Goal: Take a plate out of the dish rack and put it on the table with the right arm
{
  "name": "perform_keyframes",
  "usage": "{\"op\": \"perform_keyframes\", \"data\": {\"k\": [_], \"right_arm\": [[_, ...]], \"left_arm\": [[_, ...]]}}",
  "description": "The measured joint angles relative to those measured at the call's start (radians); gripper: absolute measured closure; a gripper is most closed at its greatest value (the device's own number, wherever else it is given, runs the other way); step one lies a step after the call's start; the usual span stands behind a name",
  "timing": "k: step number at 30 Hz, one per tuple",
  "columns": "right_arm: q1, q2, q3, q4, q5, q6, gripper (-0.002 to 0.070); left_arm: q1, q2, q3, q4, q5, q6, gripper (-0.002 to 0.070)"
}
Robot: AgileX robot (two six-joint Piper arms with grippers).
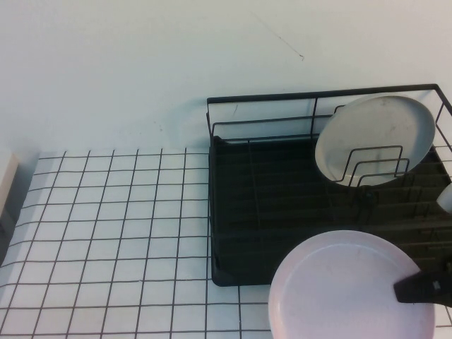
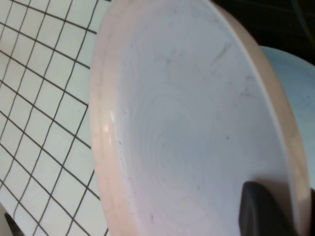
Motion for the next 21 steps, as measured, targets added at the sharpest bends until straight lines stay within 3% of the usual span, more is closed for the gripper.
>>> {"op": "perform_keyframes", "data": {"k": [6,9,14,21], "right_arm": [[0.0,0.116,-0.002,0.06,-0.019,-0.112,0.0568],[0.0,0.135,-0.002,0.052,-0.026,-0.126,0.0507],[0.0,0.137,-0.034,-0.087,-0.004,-0.115,0.0395],[0.0,0.137,-0.155,-0.301,0.149,0.046,0.0367]], "left_arm": [[0.0,0.0,0.0,0.0,0.0,0.0,0.0678],[0.0,0.0,0.0,0.0,0.0,0.0,0.0678],[0.0,0.0,0.0,0.0,0.0,0.0,0.0678],[0.0,0.0,0.0,0.0,0.0,0.0,0.0678]]}}
